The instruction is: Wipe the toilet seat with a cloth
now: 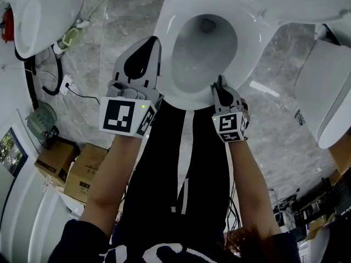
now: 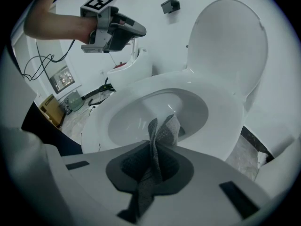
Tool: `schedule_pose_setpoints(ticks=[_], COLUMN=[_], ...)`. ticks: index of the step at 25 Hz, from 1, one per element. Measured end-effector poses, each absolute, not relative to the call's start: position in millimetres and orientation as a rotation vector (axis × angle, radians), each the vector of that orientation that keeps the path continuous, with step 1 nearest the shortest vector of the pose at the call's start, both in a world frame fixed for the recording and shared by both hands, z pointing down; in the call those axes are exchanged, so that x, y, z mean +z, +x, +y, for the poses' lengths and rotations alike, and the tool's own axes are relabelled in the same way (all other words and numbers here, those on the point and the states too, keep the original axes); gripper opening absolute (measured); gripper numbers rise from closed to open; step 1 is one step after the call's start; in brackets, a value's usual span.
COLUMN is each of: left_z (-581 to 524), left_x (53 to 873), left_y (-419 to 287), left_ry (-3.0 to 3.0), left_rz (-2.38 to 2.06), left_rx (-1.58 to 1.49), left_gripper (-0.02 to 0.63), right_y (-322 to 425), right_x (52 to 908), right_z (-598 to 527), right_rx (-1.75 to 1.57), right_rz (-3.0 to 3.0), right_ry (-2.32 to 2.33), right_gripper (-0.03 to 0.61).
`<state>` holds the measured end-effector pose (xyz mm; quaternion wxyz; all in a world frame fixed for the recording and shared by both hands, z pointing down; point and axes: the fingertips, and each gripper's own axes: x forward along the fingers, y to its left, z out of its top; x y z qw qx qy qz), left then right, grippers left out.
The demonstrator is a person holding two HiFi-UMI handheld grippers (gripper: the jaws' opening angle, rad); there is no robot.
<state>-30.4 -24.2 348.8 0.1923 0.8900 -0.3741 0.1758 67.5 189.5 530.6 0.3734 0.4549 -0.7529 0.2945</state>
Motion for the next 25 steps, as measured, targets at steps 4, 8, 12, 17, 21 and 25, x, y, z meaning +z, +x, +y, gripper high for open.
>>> schedule_pose_setpoints(ticks=[4, 8, 12, 17, 21, 25], left_z=[-22, -20, -17, -15, -14, -14], left_x=[350, 349, 350, 350, 350, 350], left_y=[-28, -25, -23, -18, -17, -17], left_ry=[2.497, 2.502, 2.502, 2.503, 2.502, 2.501], left_rz=[-1.043, -1.034, -1.031, -1.022, -1.022, -1.026], left_rx=[0.501, 0.504, 0.507, 0.508, 0.51, 0.51], left_gripper=[0.011, 0.011, 0.011, 0.011, 0.011, 0.011], right_y=[77, 86, 90, 97, 100, 104], right_x=[531, 531, 533, 534, 533, 533], right_z=[182, 176, 174, 168, 166, 162], right_rx=[0.741, 0.722, 0.693, 0.663, 0.636, 0.592], right_rz=[-1.939, -1.957, -1.986, -1.999, -2.024, -2.043], right_ry=[1.157, 1.142, 1.088, 1.048, 0.999, 0.941], right_gripper=[0.025, 0.026, 0.025, 0.026, 0.026, 0.025])
